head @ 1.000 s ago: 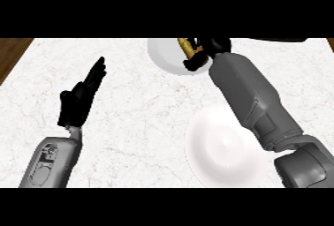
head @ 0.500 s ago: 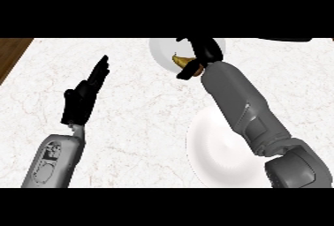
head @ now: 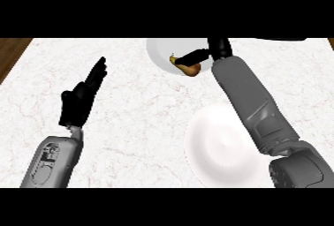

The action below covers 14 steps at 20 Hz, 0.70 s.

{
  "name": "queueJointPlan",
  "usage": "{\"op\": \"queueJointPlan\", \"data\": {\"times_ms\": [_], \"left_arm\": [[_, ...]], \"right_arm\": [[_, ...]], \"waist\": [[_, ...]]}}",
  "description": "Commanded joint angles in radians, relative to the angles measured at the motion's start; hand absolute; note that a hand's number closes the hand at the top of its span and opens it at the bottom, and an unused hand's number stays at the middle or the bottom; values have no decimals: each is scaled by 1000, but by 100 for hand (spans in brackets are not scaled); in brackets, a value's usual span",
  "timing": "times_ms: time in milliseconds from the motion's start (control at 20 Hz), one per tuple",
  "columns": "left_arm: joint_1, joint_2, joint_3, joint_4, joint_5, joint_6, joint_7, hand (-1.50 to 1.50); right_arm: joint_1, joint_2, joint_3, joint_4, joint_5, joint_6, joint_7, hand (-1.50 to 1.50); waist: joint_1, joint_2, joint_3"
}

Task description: Pick the pear from the plate and place it in the plate

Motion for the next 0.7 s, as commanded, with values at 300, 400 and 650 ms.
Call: {"op": "queueJointPlan", "data": {"times_ms": [300, 400, 650], "left_arm": [[26, 5, 12, -16, 2, 4, 19, 0], [49, 25, 27, -20, 7, -7, -7, 0], [13, 29, 35, -4, 8, -11, 6, 0]], "right_arm": [[79, -194, -163, -15, -151, 54, -121, -150], [83, -235, -169, 3, -156, 94, -119, -150], [127, -346, -173, 31, -164, 247, -171, -150]], "waist": [[-34, -14, 0], [-31, -15, 0], [-34, -13, 1]]}}
